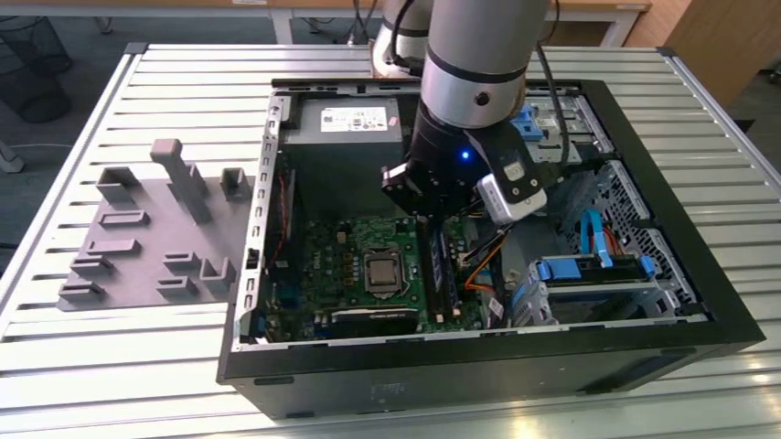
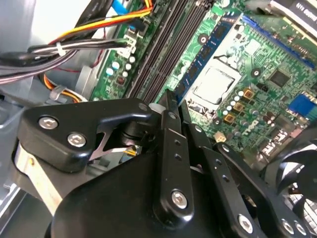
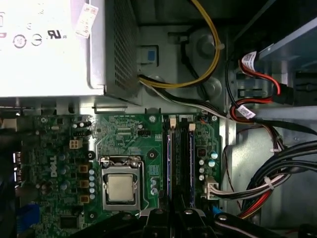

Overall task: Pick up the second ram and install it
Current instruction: 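Insert the second ram into the second slot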

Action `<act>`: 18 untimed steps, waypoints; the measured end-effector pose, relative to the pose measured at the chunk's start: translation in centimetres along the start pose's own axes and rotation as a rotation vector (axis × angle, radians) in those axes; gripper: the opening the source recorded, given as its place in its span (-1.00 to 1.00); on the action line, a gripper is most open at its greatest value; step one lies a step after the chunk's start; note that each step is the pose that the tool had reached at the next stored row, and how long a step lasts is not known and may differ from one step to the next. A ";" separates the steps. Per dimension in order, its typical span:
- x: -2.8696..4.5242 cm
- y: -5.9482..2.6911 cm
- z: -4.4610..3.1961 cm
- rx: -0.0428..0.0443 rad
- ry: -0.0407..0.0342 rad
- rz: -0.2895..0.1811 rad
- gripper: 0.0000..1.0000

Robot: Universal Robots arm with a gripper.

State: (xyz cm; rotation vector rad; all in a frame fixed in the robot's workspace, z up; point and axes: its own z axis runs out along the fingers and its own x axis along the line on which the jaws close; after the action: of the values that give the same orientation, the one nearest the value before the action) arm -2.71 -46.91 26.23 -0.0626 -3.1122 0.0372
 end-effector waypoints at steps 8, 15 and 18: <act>-0.05 -0.42 1.39 -0.0004 -0.0002 -0.009 -0.72; -0.09 -0.39 2.77 -0.0008 0.0002 0.007 -0.72; -0.10 -0.42 3.09 -0.0011 0.0005 0.017 -0.72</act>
State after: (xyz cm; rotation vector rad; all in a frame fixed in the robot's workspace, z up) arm -2.71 -47.41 23.15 -0.0895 -3.1113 0.0359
